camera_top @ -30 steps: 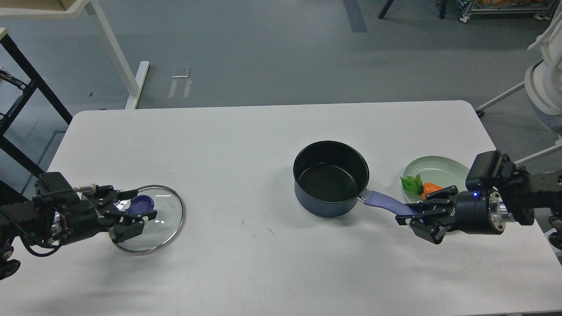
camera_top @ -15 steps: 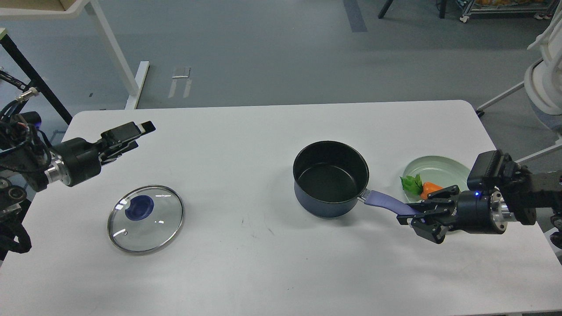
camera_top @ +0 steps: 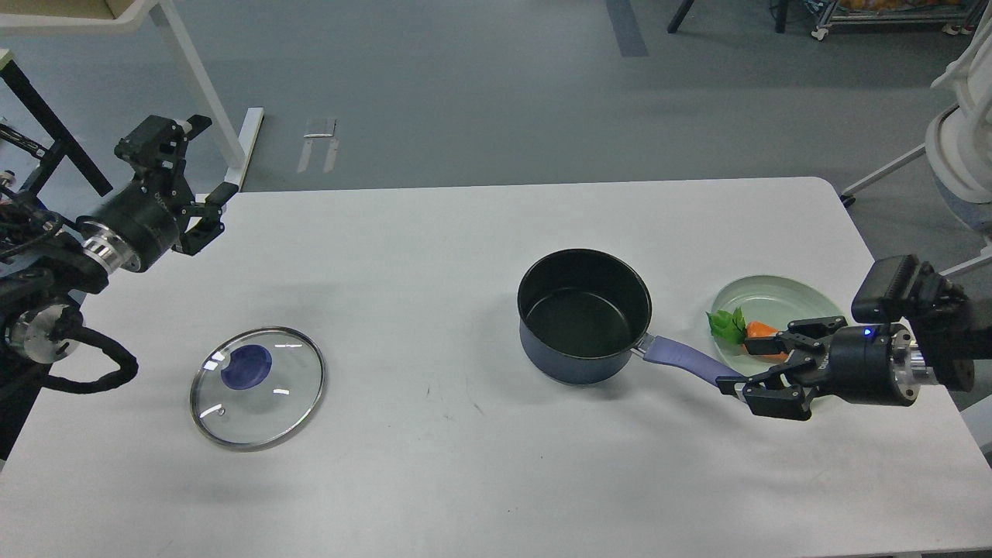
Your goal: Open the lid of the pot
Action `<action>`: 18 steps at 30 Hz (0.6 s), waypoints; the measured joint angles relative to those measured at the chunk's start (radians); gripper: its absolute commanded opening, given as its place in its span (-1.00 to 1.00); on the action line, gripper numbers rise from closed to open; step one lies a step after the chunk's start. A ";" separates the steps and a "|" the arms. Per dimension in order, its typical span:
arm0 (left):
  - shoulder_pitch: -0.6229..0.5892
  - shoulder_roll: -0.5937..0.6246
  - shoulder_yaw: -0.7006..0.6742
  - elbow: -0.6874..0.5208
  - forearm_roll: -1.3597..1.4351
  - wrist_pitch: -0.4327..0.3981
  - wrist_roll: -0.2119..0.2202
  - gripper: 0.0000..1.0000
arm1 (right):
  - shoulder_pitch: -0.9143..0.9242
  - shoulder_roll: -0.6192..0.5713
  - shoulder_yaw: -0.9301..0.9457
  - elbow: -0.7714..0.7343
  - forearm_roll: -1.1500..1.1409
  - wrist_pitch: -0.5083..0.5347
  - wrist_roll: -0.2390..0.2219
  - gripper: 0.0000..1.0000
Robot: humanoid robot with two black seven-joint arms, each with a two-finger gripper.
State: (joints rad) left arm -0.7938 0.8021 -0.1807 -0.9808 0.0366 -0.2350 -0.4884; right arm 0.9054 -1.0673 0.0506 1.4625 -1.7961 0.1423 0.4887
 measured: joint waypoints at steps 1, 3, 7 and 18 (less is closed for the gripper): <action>0.001 -0.005 -0.001 0.004 -0.015 -0.009 0.000 0.99 | 0.012 -0.009 0.005 0.000 0.042 0.000 0.000 0.91; 0.002 -0.015 -0.001 0.012 -0.033 -0.041 0.000 0.99 | 0.035 -0.027 0.015 -0.003 0.172 -0.002 0.000 0.93; 0.008 -0.028 -0.002 0.024 -0.039 -0.082 0.000 0.99 | 0.046 -0.053 0.030 -0.006 0.493 -0.009 0.000 0.95; 0.031 -0.060 -0.012 0.025 -0.041 -0.093 0.000 0.99 | 0.018 0.028 0.041 -0.006 1.444 -0.110 0.000 0.96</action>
State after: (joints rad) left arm -0.7625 0.7422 -0.1931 -0.9554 -0.0041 -0.3281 -0.4888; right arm 0.9233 -1.0394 0.0915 1.4564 -0.3523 0.0322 0.4885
